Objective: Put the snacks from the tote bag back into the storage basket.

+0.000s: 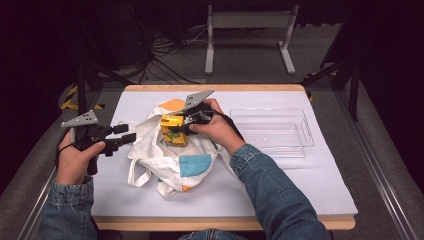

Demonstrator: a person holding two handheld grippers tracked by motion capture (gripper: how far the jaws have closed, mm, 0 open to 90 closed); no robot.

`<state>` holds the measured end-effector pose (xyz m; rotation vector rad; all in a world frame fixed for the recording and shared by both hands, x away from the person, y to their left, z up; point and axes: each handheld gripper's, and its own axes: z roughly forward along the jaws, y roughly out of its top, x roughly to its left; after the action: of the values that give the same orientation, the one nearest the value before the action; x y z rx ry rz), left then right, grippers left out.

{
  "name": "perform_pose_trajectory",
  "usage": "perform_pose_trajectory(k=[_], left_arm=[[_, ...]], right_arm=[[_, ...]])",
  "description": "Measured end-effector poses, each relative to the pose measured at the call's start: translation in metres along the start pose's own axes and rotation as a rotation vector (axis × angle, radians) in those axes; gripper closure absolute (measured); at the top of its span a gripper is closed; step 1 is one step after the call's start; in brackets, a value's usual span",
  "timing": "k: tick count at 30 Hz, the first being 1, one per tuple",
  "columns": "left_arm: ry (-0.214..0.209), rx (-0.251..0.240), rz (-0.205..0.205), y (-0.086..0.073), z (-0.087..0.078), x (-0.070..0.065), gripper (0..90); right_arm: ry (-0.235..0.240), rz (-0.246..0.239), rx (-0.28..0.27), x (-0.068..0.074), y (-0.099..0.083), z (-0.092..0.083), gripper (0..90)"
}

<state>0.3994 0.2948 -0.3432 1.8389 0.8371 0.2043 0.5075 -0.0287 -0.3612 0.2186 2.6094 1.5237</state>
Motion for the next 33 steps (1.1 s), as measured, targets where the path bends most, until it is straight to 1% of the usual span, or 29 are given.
perform_pose_trajectory(k=[2, 7, 12, 13, 16, 18, 19, 21, 23, 24, 25, 26, 27, 30, 33], left_arm=[[0.000, -0.002, 0.004, 0.000, 0.000, 0.001, 42.6], [0.001, 0.002, -0.001, 0.000, 0.002, 0.001, 41.5], [0.009, 0.001, 0.004, 0.000, 0.002, 0.002, 39.2], [0.008, 0.000, -0.002, -0.001, 0.002, 0.002, 38.3], [0.015, -0.002, -0.016, -0.001, 0.001, 0.002, 35.2], [0.021, -0.004, -0.004, -0.001, 0.001, 0.003, 33.9], [0.023, -0.006, -0.011, -0.001, 0.001, 0.003, 32.4], [0.037, -0.011, -0.009, -0.001, 0.001, 0.004, 28.6], [0.050, -0.013, -0.015, -0.001, 0.001, 0.004, 25.1], [0.058, -0.012, -0.009, -0.001, 0.001, 0.005, 23.6], [0.062, -0.014, -0.018, -0.001, 0.001, 0.005, 22.1], [0.069, -0.017, -0.015, -0.001, 0.001, 0.006, 20.8], [0.078, -0.023, -0.025, -0.001, 0.001, 0.005, 19.9], [0.086, -0.022, -0.027, -0.002, 0.000, 0.006, 18.1], [0.090, -0.026, -0.024, -0.002, 0.000, 0.007, 17.2]], right_arm=[[-0.001, -0.008, -0.012, 0.001, 0.007, -0.007, 50.9], [0.005, -0.032, -0.019, 0.005, 0.021, -0.020, 50.9], [0.010, -0.046, -0.025, 0.007, 0.030, -0.030, 50.9], [0.010, -0.051, -0.024, 0.007, 0.031, -0.032, 50.9], [0.013, -0.054, -0.029, 0.007, 0.034, -0.039, 50.9], [0.016, -0.057, -0.035, 0.008, 0.035, -0.042, 50.9], [0.017, -0.060, -0.039, 0.008, 0.037, -0.045, 50.9], [0.018, -0.065, -0.042, 0.009, 0.039, -0.050, 50.9], [0.016, -0.070, -0.046, 0.010, 0.040, -0.054, 50.8], [0.015, -0.072, -0.049, 0.011, 0.041, -0.056, 50.8], [0.016, -0.072, -0.052, 0.011, 0.042, -0.059, 50.8], [0.017, -0.072, -0.053, 0.011, 0.043, -0.061, 50.8], [0.018, -0.073, -0.054, 0.012, 0.043, -0.063, 50.8], [0.020, -0.079, -0.063, 0.013, 0.045, -0.072, 50.8], [0.013, -0.087, -0.067, 0.014, 0.046, -0.081, 50.8]])
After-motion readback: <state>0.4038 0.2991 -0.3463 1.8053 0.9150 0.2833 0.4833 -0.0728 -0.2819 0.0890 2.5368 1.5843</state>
